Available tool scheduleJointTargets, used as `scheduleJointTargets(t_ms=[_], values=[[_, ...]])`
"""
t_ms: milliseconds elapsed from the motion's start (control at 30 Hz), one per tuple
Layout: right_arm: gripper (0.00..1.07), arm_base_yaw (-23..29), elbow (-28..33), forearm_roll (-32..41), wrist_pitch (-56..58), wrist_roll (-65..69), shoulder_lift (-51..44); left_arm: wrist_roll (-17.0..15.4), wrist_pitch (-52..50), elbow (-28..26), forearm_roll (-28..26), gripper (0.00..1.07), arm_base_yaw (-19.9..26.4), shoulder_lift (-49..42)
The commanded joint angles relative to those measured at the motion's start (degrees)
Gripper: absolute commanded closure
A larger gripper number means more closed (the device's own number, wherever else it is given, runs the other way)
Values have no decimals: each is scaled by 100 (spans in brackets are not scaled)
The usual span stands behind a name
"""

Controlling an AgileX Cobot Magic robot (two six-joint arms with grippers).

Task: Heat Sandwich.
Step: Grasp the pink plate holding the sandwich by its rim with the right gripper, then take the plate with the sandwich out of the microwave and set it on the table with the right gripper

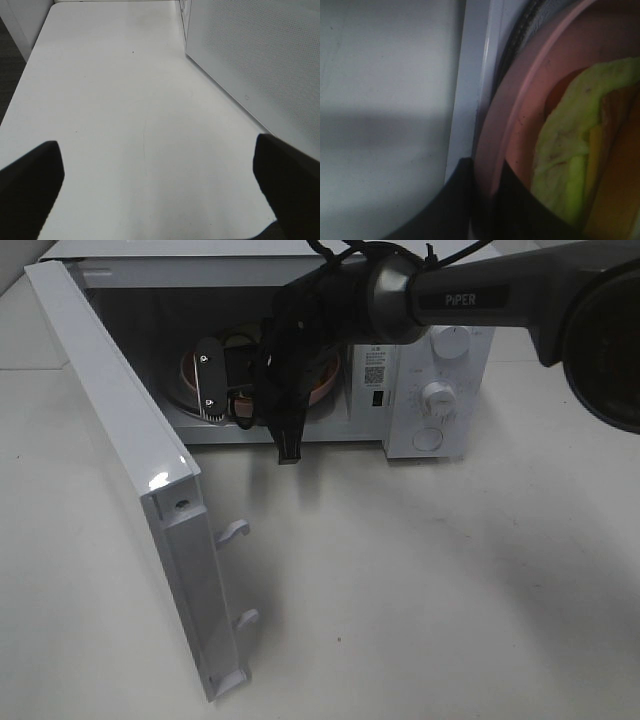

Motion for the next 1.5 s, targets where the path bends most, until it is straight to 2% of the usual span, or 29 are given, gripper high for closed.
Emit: scheduleJointTargets(t_ms=[33, 733, 1300, 1500], values=[[107, 0, 46, 109, 304, 80, -6, -29, -74, 6, 0, 9, 17, -92], [107, 17, 74, -69, 527, -275, -223, -29, -74, 6, 0, 9, 17, -92], [107, 17, 1455, 17, 235, -1409, -1352, -29, -74, 6, 0, 9, 17, -92], [107, 17, 1954, 533, 149, -2051, -1799, -29, -74, 6, 0, 9, 17, -92]])
